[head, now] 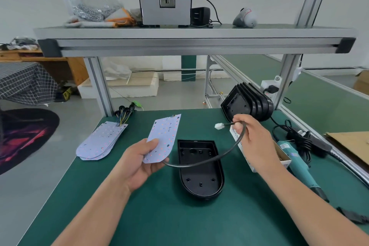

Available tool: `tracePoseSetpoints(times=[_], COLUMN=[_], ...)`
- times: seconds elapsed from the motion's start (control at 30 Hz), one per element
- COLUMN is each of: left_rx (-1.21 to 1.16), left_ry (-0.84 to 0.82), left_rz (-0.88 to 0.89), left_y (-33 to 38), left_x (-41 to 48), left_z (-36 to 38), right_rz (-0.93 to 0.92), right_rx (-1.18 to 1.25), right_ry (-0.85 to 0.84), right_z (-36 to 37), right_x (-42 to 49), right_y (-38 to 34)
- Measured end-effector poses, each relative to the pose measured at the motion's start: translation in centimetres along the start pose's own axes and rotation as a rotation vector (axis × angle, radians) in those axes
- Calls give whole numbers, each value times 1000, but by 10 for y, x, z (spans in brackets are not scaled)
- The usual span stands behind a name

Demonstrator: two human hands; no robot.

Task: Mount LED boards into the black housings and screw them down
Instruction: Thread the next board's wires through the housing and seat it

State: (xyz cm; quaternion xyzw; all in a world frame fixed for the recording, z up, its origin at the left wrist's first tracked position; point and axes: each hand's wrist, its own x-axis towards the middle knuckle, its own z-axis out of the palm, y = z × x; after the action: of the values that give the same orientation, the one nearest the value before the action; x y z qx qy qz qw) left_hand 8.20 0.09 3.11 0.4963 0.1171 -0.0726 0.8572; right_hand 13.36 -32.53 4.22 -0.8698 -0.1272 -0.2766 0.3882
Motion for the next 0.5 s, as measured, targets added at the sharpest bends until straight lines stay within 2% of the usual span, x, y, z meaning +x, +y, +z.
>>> tracePoseSetpoints(times=[0.23, 0.5], left_rx=[83, 28], left_ry=[135, 77], left_rz=[57, 47], left_y=[-21, -31], left_x=[7, 6], left_z=[17, 27], right_rz=[-14, -15], right_rx=[425, 333], right_ry=[14, -138], right_z=[7, 22], right_x=[-22, -32], right_y=[-43, -49])
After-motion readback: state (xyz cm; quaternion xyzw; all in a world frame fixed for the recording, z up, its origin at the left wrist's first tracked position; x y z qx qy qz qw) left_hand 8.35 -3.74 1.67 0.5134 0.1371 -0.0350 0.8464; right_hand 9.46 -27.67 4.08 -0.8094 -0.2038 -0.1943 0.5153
